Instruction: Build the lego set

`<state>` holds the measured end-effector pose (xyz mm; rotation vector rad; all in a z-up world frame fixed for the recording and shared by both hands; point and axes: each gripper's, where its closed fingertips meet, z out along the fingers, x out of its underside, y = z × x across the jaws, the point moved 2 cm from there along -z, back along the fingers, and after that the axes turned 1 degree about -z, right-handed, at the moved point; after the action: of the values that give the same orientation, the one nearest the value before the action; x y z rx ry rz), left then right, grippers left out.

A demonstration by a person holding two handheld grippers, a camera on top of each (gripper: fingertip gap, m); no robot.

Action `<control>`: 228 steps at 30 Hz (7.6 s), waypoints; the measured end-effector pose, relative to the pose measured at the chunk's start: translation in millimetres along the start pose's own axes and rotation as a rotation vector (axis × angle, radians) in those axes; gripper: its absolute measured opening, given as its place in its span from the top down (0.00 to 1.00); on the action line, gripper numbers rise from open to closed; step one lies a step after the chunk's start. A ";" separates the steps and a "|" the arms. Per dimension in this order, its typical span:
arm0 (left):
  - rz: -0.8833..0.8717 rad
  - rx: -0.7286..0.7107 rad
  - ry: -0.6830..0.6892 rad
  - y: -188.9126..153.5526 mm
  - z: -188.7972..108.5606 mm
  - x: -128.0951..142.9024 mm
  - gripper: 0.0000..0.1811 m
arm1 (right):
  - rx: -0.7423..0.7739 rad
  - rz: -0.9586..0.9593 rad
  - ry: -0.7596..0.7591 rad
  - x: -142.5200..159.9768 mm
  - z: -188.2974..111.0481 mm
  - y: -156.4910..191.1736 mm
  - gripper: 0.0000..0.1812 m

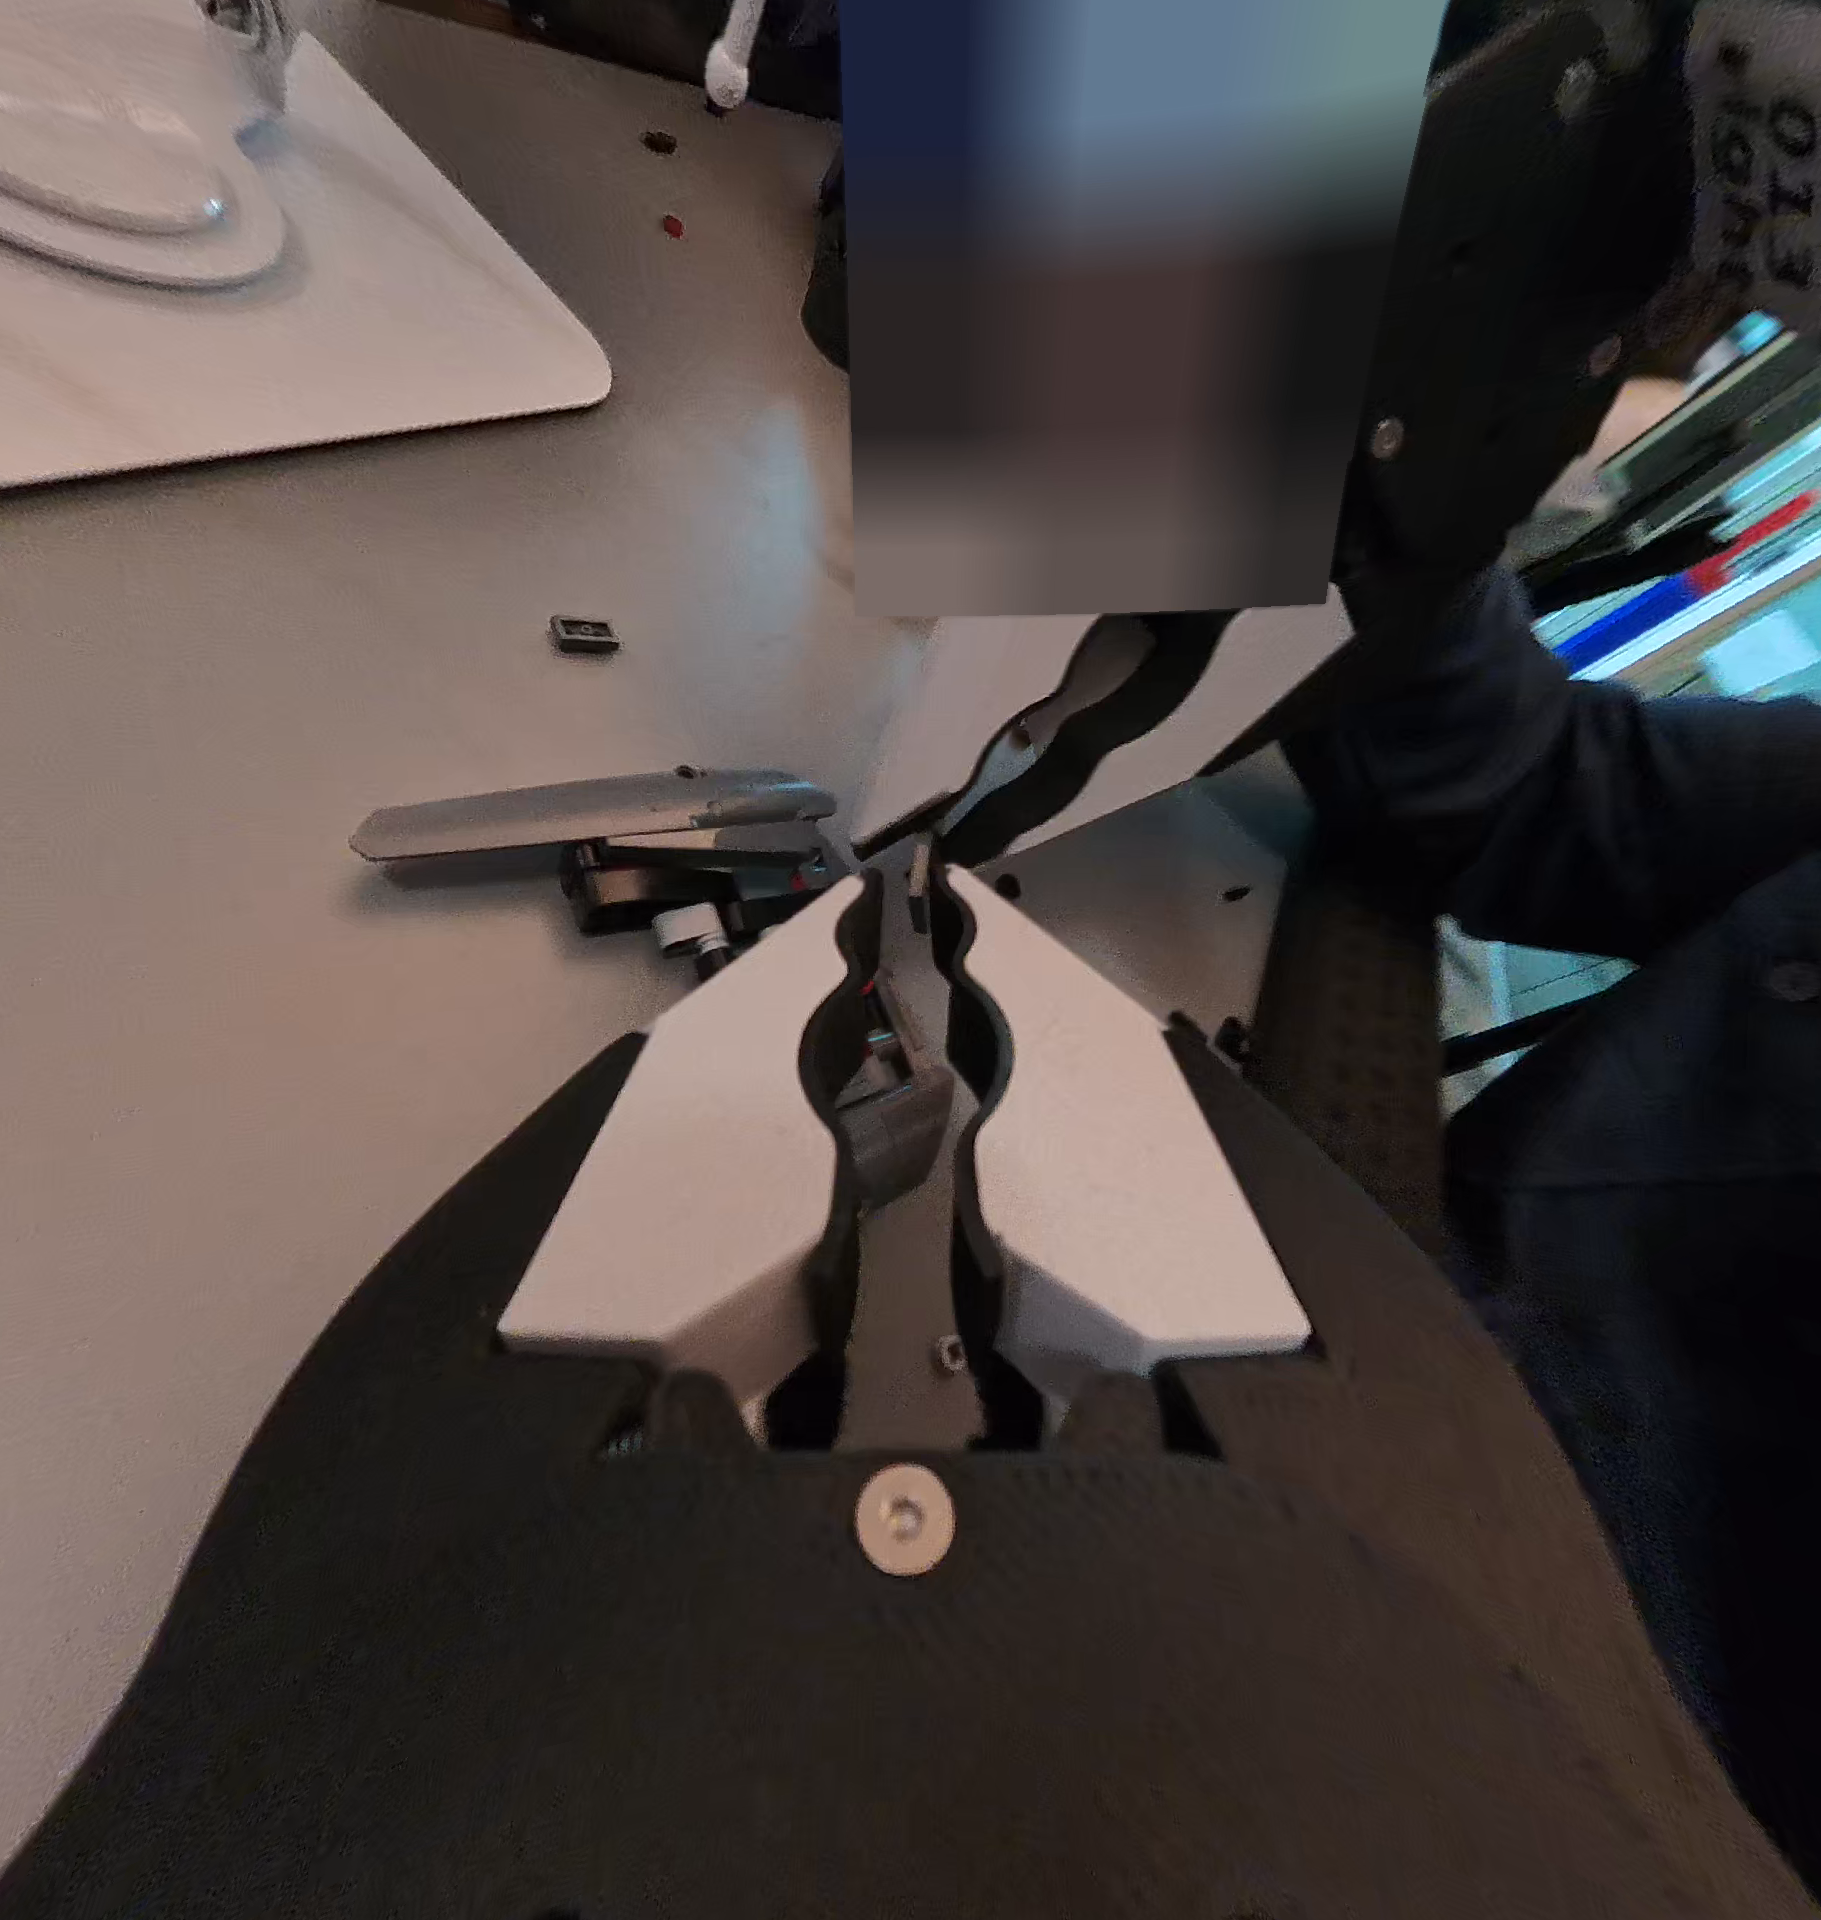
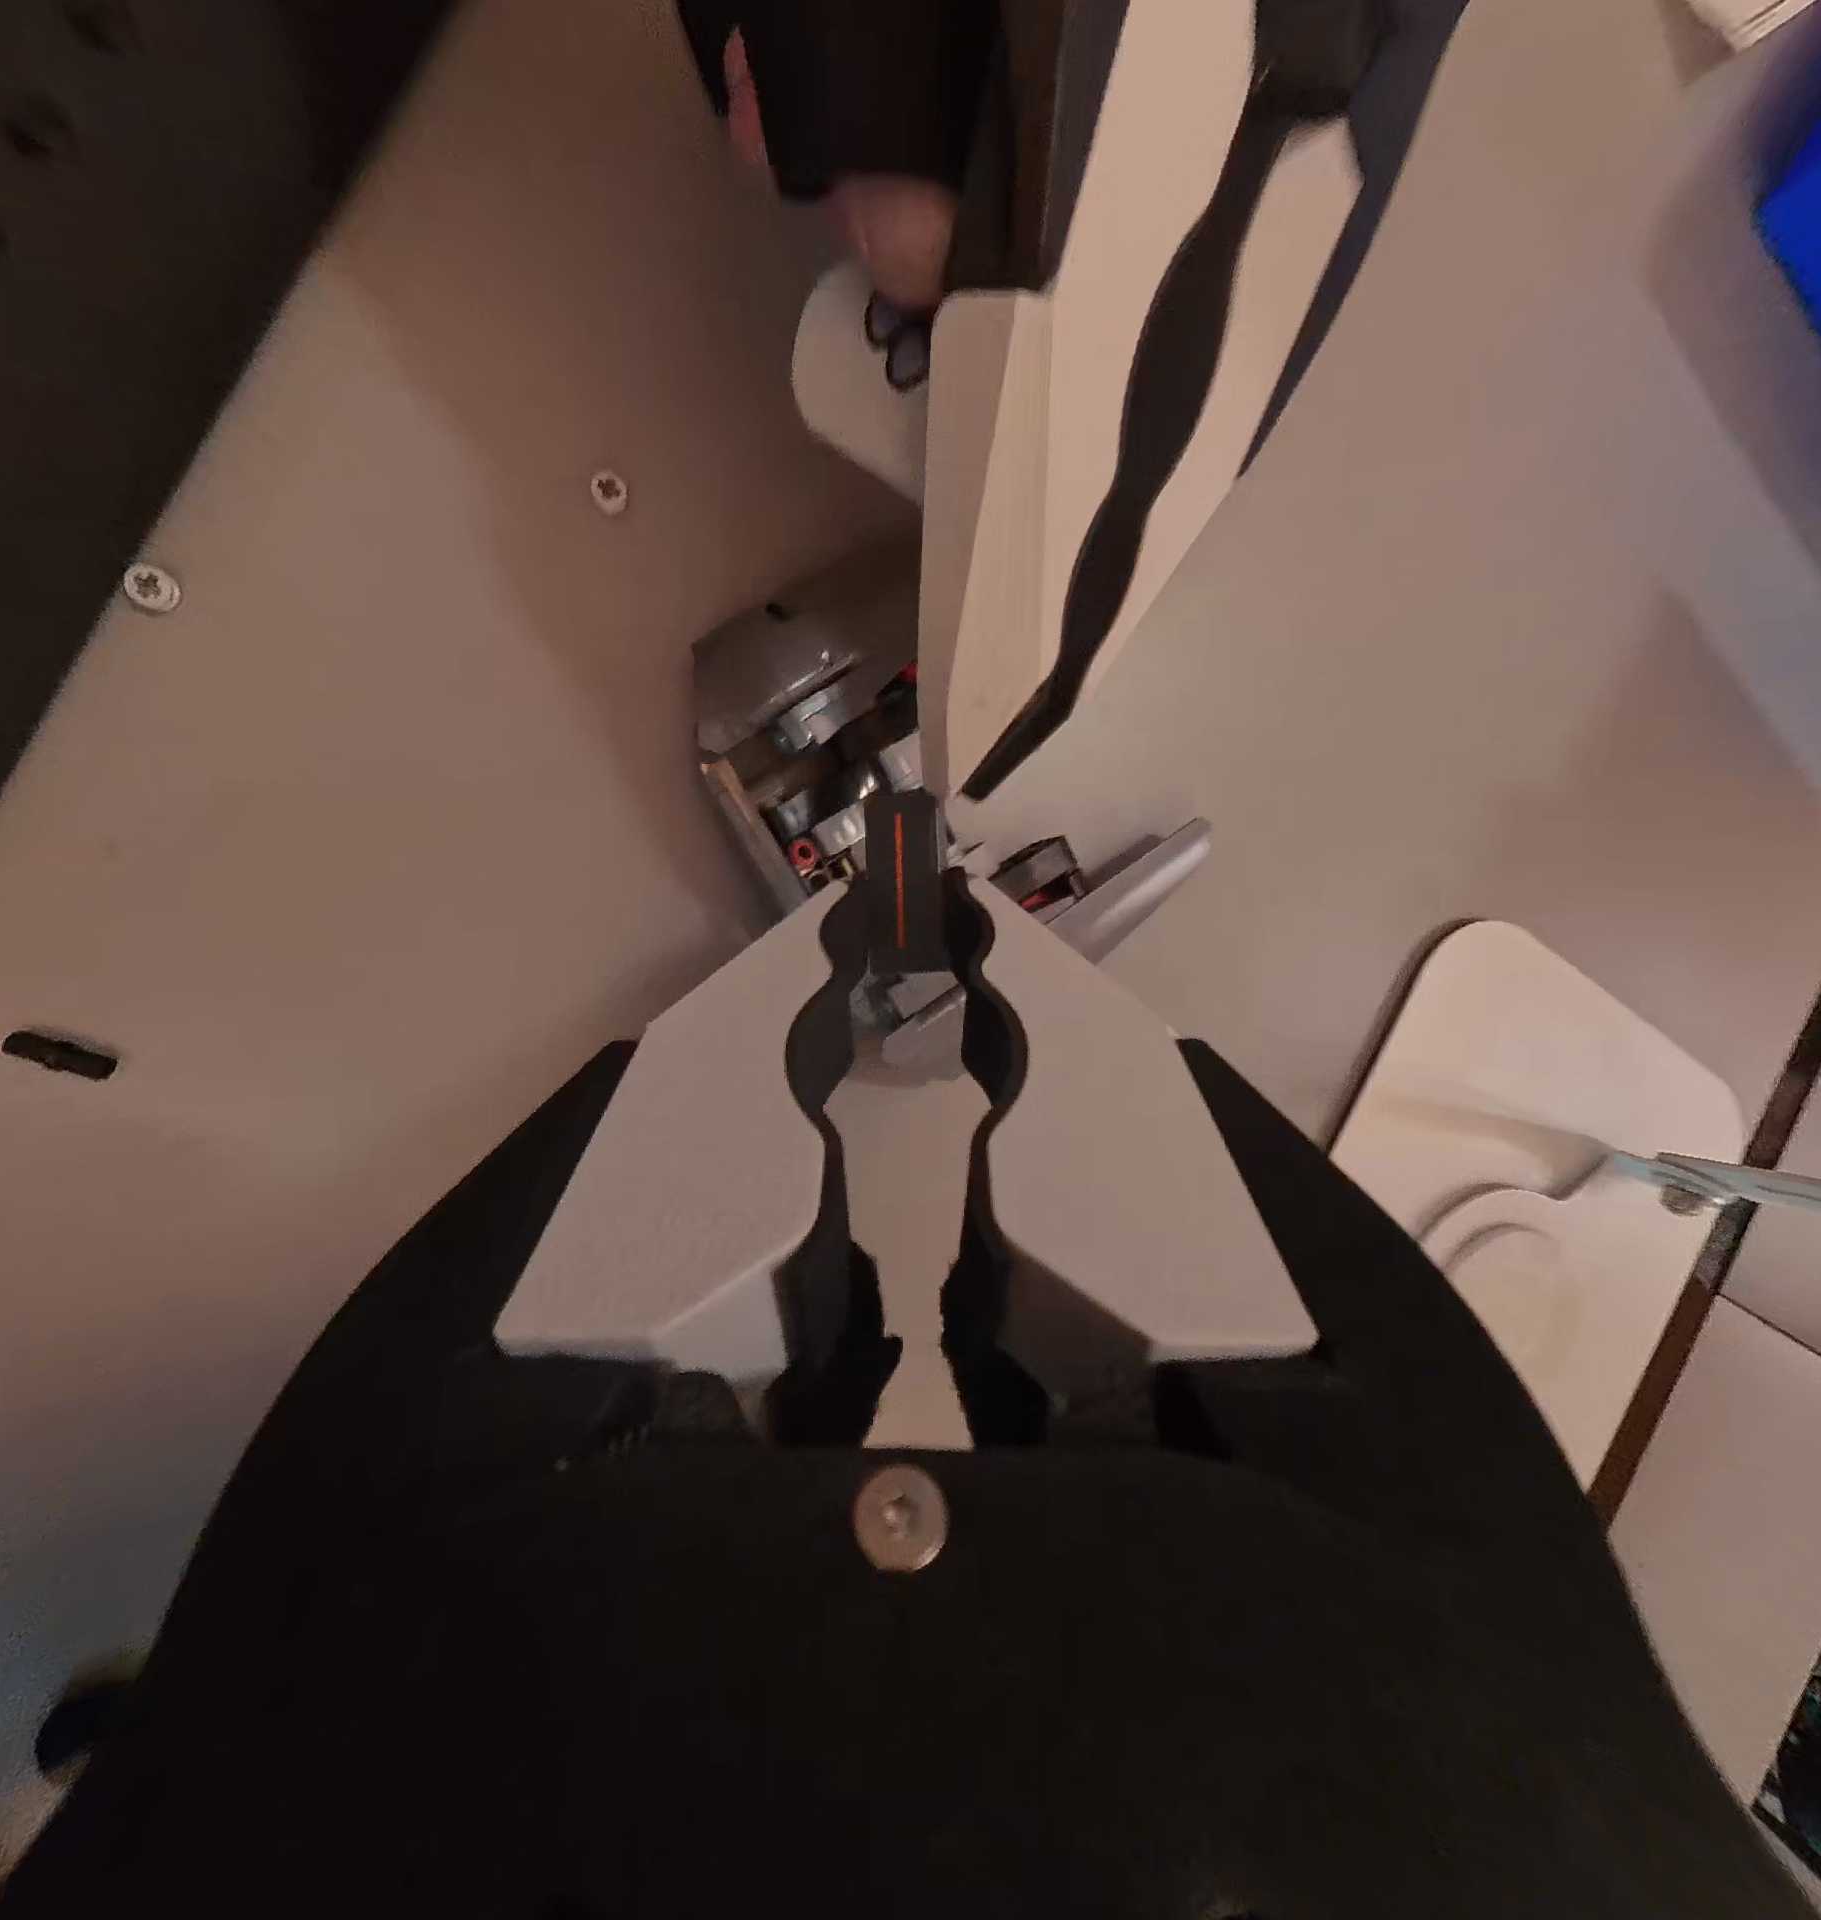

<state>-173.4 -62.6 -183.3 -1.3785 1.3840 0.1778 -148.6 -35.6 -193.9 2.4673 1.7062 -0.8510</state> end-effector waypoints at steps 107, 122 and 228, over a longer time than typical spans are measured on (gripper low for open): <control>0.277 -0.195 0.222 5.9 23.2 27.5 1.00 | -0.260 0.074 0.040 10.9 24.5 9.3 0.99; 0.237 -0.112 0.220 -3.6 23.5 29.8 1.00 | -0.349 0.058 0.022 7.3 18.5 19.3 1.00; 0.503 -0.215 0.345 -11.4 47.1 41.3 1.00 | -0.283 0.282 0.051 27.5 -3.5 -0.2 0.97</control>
<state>-125.6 -56.2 -224.9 -1.2455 2.0395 0.4453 -140.5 -10.8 -203.1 2.4664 1.3356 -0.4861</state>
